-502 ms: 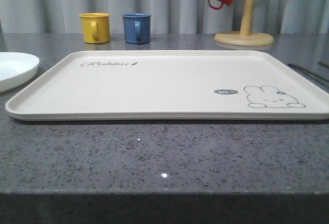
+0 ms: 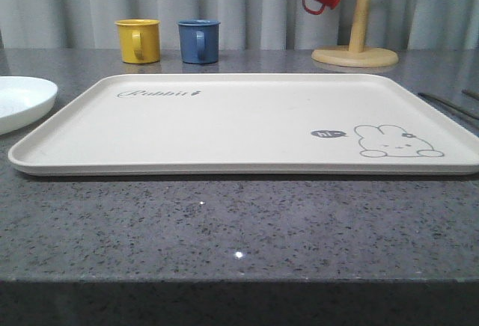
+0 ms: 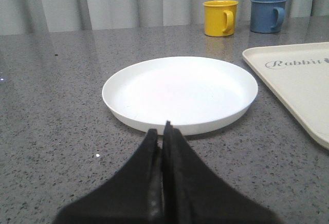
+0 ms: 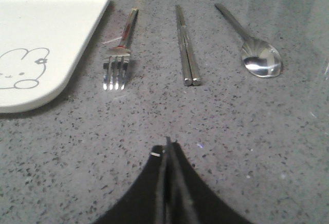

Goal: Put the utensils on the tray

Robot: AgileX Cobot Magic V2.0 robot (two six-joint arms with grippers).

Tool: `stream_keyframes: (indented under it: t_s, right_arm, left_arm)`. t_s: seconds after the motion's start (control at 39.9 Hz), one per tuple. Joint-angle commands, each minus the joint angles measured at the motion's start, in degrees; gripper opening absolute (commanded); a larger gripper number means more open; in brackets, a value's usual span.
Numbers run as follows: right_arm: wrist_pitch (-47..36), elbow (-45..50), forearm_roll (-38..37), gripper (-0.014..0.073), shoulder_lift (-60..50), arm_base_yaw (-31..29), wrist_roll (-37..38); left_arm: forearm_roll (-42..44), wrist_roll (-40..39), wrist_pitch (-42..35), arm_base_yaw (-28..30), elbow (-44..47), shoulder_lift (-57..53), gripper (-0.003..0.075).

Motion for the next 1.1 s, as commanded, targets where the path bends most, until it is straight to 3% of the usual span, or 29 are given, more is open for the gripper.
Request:
stream_keyframes:
  t_s: [0.0,0.6,0.93,1.08]
  right_arm:
    - [-4.67,-0.05,-0.03,-0.0069,-0.99,-0.30,-0.44]
    - [-6.51,-0.05,-0.36,-0.0069,-0.99,-0.30,-0.44]
    - [-12.09,-0.05,-0.36,-0.0069,-0.99,-0.30,-0.39]
    - [-14.86,-0.43,-0.31,-0.0069,-0.99,-0.30,-0.39]
  left_arm:
    - [-0.54,-0.34,-5.10,0.17,-0.11,-1.20,-0.0018]
    - [-0.54,-0.34,-5.19,0.17,-0.11,-1.20,-0.0018]
    - [-2.41,-0.34,-5.43,0.17,-0.11,-1.20,-0.0018]
    - [-2.46,-0.34,-11.49,0.17,-0.11,-1.20,-0.0018]
